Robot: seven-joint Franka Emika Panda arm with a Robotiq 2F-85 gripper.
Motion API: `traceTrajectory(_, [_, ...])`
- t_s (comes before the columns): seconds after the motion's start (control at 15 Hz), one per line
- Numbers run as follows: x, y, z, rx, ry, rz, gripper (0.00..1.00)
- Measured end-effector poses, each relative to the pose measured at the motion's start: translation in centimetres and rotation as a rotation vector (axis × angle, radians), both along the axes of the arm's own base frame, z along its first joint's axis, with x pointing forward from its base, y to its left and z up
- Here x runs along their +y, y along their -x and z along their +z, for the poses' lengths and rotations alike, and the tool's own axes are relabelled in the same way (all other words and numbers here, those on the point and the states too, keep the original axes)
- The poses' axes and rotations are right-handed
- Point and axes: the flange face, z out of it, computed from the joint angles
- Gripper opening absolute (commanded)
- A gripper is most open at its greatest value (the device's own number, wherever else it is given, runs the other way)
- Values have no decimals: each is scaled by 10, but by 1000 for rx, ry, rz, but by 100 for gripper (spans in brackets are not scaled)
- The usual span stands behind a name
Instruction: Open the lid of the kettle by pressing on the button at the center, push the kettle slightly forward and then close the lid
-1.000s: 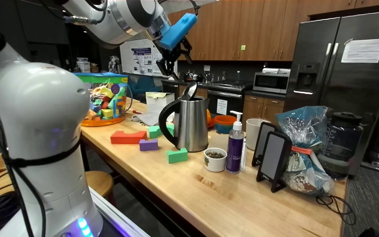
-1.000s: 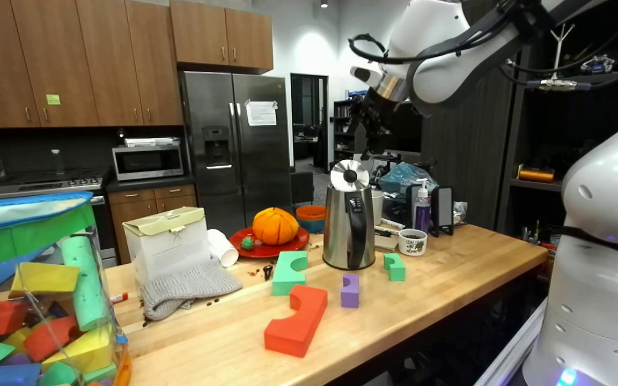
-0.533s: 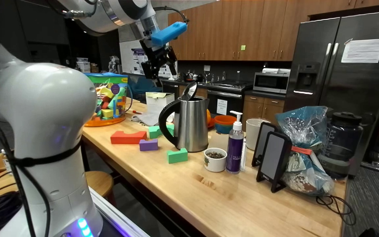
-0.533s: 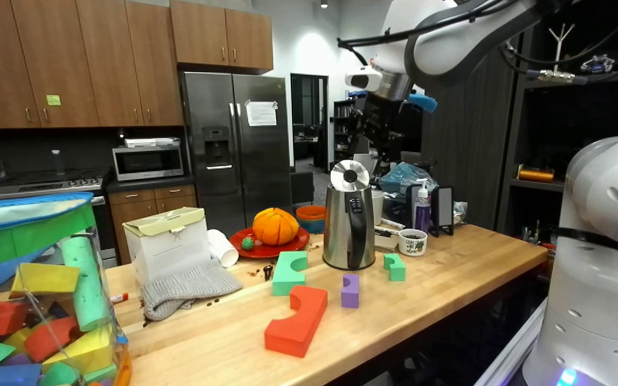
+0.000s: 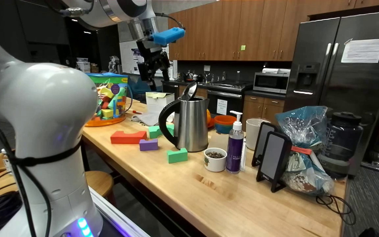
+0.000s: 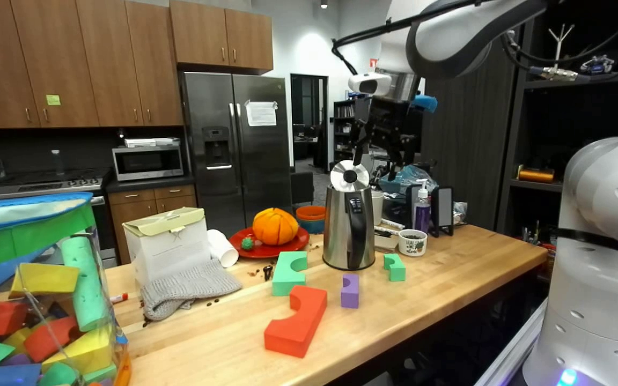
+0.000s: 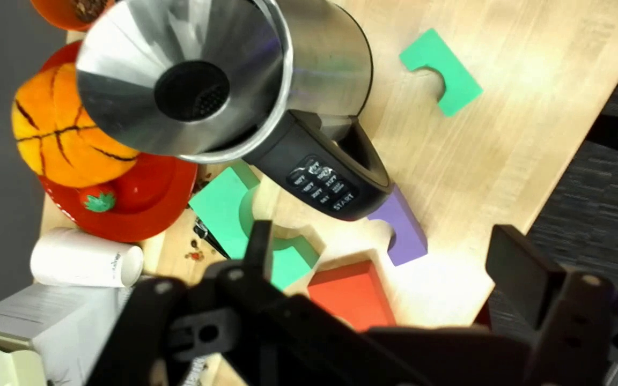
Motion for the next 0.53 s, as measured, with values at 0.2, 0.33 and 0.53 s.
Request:
traceTrajectory(0.2, [9,-9,-30,52,-32,73,100])
traceTrajectory(0.33, [15,-15,-48,85,-43,111,100])
traceTrajectory(0.53, [19,-22,-66,119,-52,153,100])
